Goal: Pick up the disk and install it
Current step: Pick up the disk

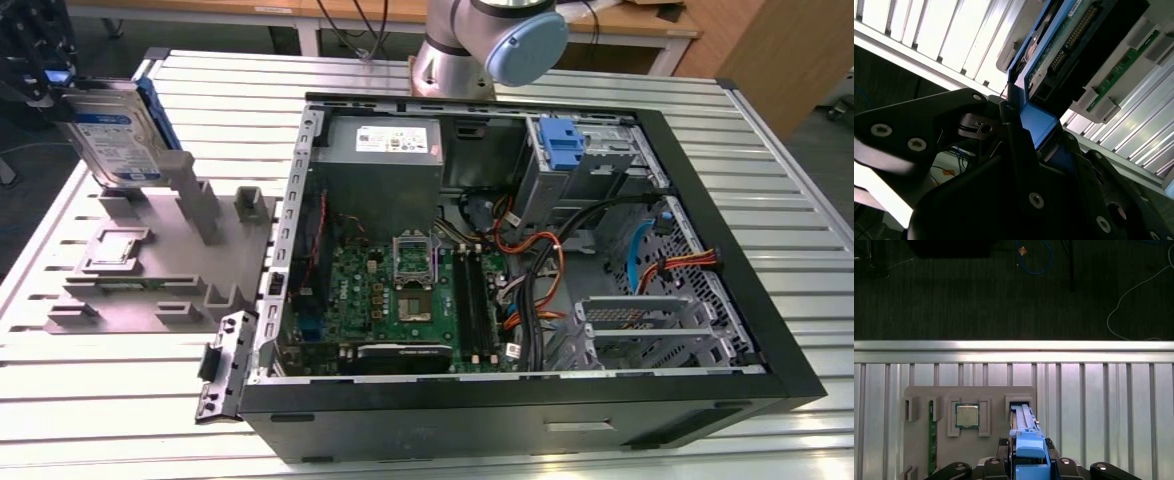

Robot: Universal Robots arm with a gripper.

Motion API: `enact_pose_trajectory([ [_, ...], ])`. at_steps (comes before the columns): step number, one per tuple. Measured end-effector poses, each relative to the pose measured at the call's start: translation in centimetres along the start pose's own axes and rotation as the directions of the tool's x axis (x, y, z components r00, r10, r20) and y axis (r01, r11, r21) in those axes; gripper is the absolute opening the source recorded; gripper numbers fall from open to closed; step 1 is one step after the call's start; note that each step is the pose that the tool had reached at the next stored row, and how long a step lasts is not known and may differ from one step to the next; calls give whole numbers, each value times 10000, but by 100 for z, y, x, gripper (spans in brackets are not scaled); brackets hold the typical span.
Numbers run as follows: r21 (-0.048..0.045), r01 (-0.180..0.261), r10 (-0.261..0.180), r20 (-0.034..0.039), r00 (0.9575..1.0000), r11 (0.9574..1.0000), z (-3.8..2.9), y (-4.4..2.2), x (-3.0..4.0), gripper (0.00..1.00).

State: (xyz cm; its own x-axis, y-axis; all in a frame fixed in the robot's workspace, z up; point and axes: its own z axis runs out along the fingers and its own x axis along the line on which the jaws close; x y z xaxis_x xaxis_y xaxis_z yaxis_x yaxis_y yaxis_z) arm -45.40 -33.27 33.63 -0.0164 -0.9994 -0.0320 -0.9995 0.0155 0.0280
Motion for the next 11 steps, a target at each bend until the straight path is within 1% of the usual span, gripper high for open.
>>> enact_pose_trajectory([
  [6, -2, 0, 0, -1, 10000, 10000, -10, 1, 0, 37],
  [11, -1, 0, 0, 0, 10000, 10000, -39, 1, -1, 37],
])
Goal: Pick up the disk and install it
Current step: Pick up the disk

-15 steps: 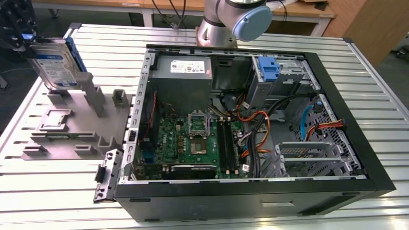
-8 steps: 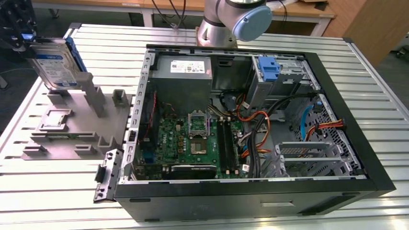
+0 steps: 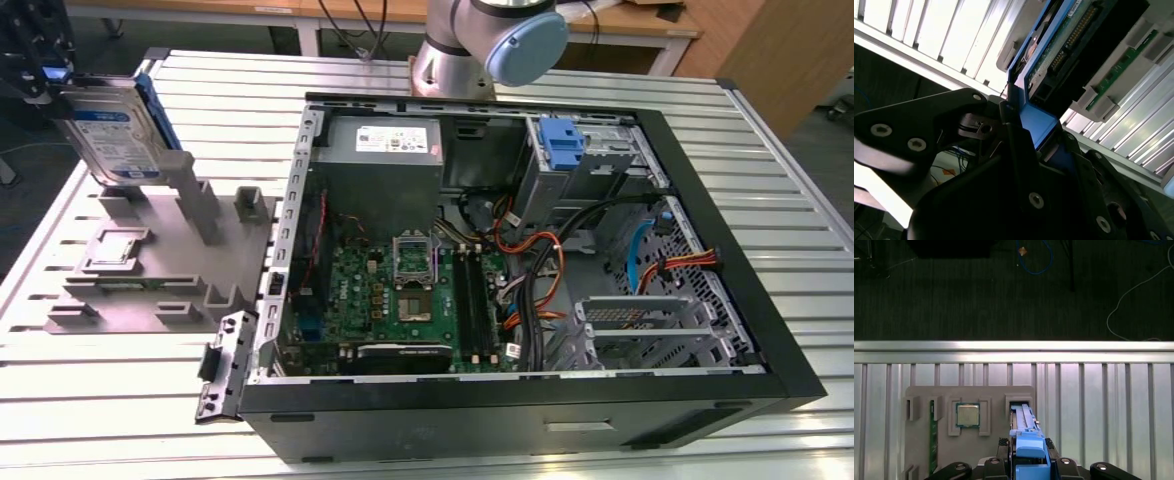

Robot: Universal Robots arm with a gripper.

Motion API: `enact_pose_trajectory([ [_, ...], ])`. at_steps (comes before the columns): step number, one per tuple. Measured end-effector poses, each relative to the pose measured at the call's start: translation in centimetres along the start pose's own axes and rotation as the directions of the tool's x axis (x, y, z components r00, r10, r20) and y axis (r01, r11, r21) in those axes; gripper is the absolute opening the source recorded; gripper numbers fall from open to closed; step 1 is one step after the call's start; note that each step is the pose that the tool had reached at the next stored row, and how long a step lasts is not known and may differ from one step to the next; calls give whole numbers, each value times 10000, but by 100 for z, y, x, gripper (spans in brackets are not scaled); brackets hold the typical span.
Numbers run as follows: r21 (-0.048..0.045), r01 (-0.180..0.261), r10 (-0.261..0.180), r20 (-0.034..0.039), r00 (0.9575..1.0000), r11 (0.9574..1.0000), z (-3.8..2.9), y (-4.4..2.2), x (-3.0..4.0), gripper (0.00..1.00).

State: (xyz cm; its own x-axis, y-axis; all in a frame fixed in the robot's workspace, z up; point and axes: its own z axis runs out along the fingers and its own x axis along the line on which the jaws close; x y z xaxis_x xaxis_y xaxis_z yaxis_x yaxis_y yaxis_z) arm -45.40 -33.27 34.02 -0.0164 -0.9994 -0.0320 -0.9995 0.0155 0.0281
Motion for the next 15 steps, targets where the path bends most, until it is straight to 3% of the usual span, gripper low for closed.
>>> enact_pose_trajectory([
  [15, 3, 0, 0, 1, 10000, 10000, -84, 2, -3, 37],
])
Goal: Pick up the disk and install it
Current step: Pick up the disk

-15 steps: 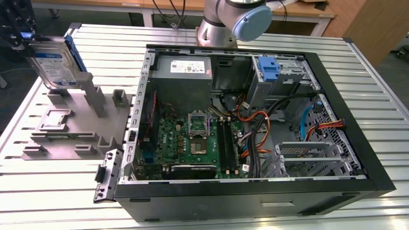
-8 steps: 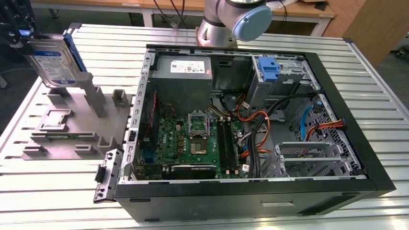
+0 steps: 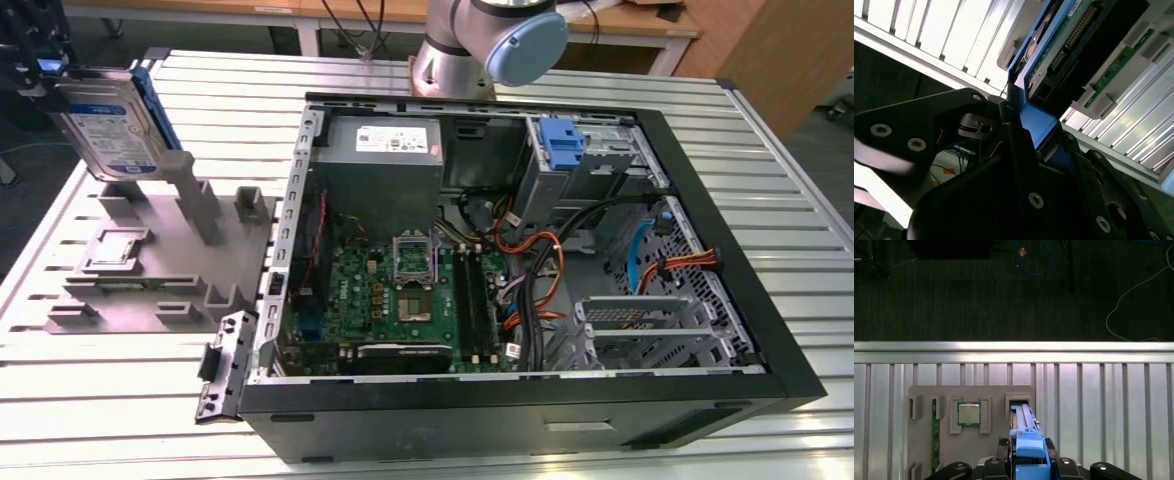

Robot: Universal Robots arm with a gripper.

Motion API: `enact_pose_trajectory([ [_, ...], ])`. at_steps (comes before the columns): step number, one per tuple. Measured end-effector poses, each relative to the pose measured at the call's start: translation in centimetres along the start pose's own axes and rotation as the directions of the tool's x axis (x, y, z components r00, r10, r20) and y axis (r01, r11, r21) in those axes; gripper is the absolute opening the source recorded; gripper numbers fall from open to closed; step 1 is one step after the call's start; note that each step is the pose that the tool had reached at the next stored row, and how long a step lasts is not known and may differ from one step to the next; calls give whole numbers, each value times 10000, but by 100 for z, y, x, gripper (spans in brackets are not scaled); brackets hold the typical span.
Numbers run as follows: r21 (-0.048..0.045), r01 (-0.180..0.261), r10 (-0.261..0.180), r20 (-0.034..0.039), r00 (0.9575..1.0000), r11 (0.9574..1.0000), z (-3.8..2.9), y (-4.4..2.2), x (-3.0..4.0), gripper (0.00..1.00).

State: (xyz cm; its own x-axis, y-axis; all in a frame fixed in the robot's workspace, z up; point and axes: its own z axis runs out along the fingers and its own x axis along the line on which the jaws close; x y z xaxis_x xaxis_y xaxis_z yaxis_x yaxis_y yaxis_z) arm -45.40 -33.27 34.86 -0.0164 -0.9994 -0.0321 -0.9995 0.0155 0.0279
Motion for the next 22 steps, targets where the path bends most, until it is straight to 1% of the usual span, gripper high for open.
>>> enact_pose_trajectory([
  [22, -1, 0, 0, 0, 10000, 10000, -67, 2, -2, 37],
])
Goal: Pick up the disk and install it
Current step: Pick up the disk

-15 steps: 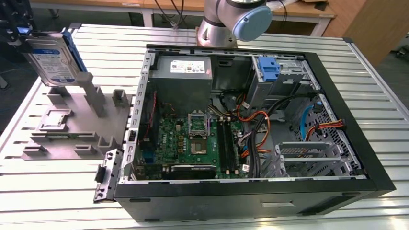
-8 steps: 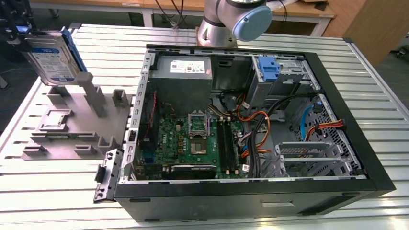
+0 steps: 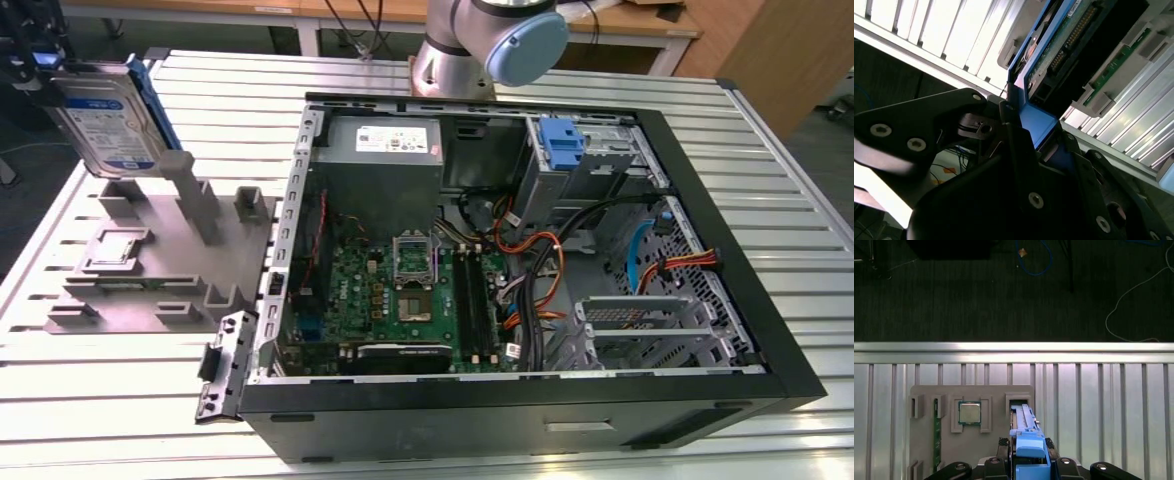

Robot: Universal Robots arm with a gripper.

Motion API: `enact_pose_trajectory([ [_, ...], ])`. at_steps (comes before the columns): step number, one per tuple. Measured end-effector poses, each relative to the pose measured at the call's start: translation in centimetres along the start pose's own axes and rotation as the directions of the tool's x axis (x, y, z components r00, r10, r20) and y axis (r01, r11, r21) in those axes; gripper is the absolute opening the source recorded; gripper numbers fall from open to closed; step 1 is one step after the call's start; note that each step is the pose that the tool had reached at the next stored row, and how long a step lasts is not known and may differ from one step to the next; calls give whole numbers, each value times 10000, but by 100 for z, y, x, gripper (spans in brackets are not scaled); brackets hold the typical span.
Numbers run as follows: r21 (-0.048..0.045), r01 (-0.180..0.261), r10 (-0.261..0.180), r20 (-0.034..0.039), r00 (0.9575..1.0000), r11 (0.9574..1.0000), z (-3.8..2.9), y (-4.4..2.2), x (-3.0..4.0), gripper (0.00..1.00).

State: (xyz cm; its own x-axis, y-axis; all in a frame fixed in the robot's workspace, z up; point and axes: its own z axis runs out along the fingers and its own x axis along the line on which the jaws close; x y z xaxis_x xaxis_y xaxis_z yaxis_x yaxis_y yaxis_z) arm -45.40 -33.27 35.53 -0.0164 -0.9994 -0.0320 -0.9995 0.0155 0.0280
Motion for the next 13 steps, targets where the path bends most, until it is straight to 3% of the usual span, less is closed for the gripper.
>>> enact_pose_trajectory([
  [13, 0, 0, 0, 0, 10000, 10000, -34, 1, -1, 37],
])
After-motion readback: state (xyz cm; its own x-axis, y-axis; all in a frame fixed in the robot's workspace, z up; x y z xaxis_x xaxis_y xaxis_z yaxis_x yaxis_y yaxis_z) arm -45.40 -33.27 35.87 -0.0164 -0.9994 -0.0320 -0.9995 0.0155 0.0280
